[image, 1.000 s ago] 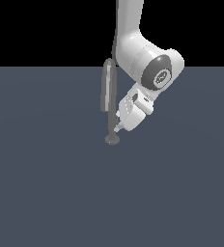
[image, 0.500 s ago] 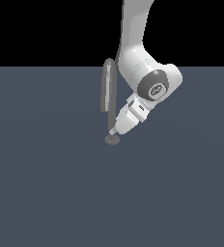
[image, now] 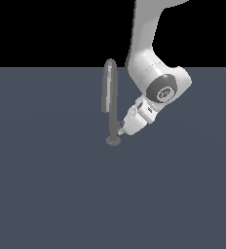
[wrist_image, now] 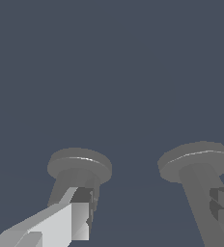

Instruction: Turn on the faucet by rotating a designated handle.

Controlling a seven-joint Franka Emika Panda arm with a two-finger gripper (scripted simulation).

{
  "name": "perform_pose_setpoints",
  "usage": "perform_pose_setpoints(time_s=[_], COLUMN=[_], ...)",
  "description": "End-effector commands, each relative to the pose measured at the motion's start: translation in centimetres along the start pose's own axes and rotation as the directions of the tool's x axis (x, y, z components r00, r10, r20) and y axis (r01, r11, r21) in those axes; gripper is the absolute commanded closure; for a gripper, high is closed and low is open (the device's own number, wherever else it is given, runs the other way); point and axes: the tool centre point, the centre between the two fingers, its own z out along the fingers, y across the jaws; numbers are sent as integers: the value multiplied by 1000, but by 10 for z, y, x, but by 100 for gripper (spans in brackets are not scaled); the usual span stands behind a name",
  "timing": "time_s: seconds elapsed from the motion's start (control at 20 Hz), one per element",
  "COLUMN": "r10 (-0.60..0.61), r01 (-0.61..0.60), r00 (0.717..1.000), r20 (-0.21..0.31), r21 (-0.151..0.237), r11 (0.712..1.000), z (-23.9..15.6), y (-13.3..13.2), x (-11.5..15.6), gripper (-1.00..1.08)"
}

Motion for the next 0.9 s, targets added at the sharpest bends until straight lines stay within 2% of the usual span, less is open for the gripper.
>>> perform_pose_setpoints(time_s=[0.0, 0.05, 0.1, 0.15, 0.2, 0.25, 0.3, 0.35, 0.4, 0.45, 0.5, 0.55, 0.6, 0.65, 0.7, 0.75, 0.8, 0.85], r10=[-4, 3, -80, -81, -43, -31, 12, 33, 58, 120, 32, -57, 5, 69, 50, 36, -46, -78], r01=[3, 0, 84, 85, 46, 31, -10, -37, -59, -115, -31, 56, 3, -47, -47, -43, 36, 68], r00=[1000, 998, 996, 996, 996, 995, 995, 998, 998, 993, 999, 998, 999, 994, 999, 997, 998, 996], r20=[22, 60, 39, 39, 82, 97, 104, 59, 16, -12, -4, 7, -43, -89, -12, 66, 51, 44], r21=[23, -57, -103, -104, -25, 3, -17, 68, 154, 199, 153, 109, 170, 233, 174, 114, 174, 197], r11=[1000, 998, 991, 991, 999, 1000, 1000, 997, 986, 973, 988, 993, 985, 971, 984, 993, 984, 978], z=[21, -14, 64, 64, 79, 63, 63, 40, -8, -28, 8, 36, -23, -65, 24, 72, 64, 49], y=[-20, 3, 27, 27, -18, -20, -11, -41, -47, -49, -71, -58, -70, -72, -59, -54, -84, -79], x=[-42, -14, -17, -18, -84, -78, -65, 33, 52, 81, 56, -2, 32, 74, -24, -49, -40, -61], gripper=[-64, 79, 77, 77, 68, 68, 56, -43, -43, -65, -67, -67, -23, -23, -56, -56, 82, 82])
